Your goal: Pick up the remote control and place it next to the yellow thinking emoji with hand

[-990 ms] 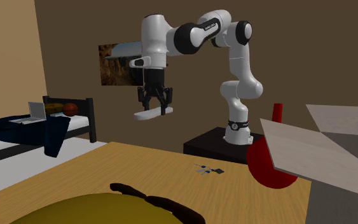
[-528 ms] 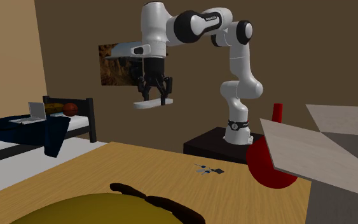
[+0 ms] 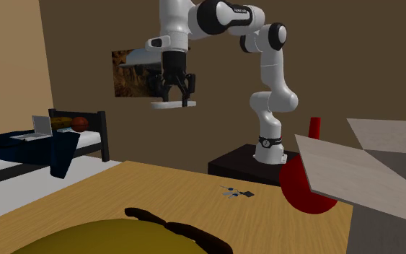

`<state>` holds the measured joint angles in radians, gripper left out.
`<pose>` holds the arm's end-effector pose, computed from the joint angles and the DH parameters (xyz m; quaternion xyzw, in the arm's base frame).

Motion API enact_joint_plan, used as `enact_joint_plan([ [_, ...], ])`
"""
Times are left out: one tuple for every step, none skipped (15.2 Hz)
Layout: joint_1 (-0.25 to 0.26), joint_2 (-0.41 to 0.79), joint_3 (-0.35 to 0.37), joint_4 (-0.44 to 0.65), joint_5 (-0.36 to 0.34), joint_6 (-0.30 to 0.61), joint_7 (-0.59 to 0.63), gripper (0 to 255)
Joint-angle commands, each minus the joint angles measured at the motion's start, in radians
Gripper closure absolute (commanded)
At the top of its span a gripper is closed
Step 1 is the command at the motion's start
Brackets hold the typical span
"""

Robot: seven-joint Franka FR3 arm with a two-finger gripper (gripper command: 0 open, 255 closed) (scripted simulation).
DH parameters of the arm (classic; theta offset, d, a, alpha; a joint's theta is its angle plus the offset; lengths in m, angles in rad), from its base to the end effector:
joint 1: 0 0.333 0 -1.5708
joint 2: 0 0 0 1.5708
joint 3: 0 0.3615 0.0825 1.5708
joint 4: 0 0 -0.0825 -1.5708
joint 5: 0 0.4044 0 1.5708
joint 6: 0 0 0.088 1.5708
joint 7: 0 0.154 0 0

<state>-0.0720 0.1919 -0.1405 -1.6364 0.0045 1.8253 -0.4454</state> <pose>0.6360 -0.1305 0.4958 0.9931 0.1169 -0.0041 0.0104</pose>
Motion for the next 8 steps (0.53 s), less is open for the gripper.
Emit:
enact_joint_plan([
  [0.001,0.0,0.0,0.028,0.0,-0.028,0.001,255],
  [0.001,0.0,0.0,0.04,0.0,-0.039,0.001,255],
  [0.013,0.004,0.009,0.046,-0.001,-0.042,0.023,255],
  [0.026,0.009,0.018,0.053,-0.002,-0.044,0.045,255],
  [0.039,0.015,0.026,0.062,-0.003,-0.047,0.066,255],
  [0.052,0.022,0.034,0.072,-0.004,-0.051,0.088,255],
  [0.065,0.03,0.043,0.084,-0.005,-0.055,0.109,255],
  [0.078,0.039,0.051,0.096,-0.006,-0.059,0.13,255],
])
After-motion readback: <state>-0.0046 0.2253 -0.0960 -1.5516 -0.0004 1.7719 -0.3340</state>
